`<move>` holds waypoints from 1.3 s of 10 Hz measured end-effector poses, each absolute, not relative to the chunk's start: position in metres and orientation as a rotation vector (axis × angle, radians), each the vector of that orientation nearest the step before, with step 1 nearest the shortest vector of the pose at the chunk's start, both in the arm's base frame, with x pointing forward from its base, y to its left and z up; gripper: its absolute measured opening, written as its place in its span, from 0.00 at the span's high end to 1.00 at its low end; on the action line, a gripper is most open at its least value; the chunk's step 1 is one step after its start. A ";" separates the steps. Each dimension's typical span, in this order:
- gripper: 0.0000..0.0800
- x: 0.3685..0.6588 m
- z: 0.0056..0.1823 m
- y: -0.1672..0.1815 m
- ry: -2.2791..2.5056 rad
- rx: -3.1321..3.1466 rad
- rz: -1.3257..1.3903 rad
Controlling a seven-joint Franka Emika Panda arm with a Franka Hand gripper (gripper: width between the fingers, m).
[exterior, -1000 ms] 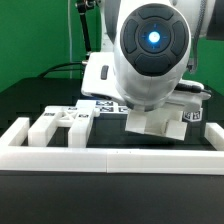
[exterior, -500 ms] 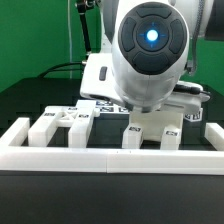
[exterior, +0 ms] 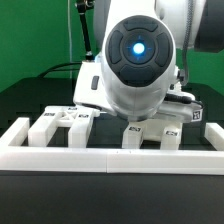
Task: Assemble chair
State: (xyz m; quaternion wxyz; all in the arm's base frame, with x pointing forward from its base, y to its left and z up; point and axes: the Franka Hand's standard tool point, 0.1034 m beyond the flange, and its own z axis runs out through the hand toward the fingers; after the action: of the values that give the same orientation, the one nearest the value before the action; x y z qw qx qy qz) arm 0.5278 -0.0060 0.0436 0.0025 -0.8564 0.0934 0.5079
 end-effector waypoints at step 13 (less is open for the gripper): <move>0.19 0.574 0.055 -0.012 0.298 -2.954 0.934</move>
Offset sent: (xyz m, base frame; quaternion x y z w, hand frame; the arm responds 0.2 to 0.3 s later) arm 0.0293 -0.0104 -0.0015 0.0137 -0.0024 -0.0339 0.9993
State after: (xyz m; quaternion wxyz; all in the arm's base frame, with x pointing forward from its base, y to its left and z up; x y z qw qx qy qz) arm 0.5743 -0.0117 0.0554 0.0145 -0.9489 0.0958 0.3002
